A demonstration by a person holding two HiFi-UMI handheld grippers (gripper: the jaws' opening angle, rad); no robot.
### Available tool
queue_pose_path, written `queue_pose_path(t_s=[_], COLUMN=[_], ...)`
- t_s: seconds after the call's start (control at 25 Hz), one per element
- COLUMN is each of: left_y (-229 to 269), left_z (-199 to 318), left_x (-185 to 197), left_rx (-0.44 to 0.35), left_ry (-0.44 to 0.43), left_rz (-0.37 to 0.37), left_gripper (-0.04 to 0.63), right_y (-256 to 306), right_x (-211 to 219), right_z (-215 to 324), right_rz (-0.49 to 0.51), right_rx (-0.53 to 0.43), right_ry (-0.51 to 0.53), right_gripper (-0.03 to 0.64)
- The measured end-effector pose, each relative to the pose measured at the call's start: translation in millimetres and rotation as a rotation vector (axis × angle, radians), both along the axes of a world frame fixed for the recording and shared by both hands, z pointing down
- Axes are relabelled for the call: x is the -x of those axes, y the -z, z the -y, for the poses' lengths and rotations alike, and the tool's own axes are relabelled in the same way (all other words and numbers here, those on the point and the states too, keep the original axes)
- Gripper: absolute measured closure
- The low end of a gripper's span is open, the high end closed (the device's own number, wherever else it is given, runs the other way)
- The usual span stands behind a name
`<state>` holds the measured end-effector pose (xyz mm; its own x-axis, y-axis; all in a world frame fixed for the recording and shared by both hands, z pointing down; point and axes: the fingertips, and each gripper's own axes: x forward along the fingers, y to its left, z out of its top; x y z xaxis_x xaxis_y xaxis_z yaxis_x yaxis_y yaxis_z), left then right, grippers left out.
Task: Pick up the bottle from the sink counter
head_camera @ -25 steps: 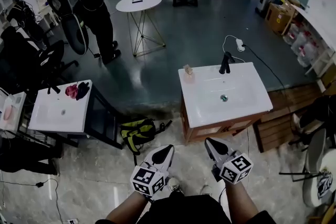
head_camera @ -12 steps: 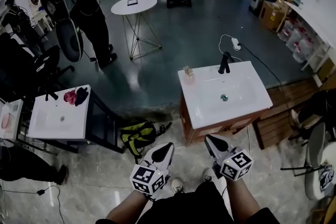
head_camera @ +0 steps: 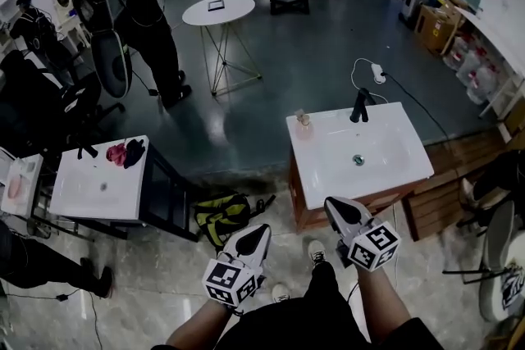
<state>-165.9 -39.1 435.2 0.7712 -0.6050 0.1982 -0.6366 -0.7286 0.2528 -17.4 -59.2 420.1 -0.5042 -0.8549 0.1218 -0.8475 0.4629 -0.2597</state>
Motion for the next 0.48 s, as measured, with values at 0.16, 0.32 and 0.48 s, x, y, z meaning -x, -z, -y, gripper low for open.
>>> queue_pose_path(t_s=[0.16, 0.32, 0.48], left_y=[0.7, 2.7, 4.2], left_z=[16.5, 36.4, 58.9], left_x=[-13.7, -31.2, -45.7], left_rx=[-0.009, -0.016, -0.029], left_ry=[0.012, 0.032, 0.058], left_rz=[0.002, -0.003, -0.016], left_gripper=[0.592, 0.592, 0.592], right_y=[-0.9, -3.1, -7.1], right_x=[-10.4, -21.6, -31.2], right_z=[23.7, 50.5, 82.0], right_rz=[0.001, 0.0, -0.002], right_rx=[-0.007, -0.004, 0.002], right_ry=[0.021, 0.053, 0.086], right_gripper=[0.615, 0.615, 0.617])
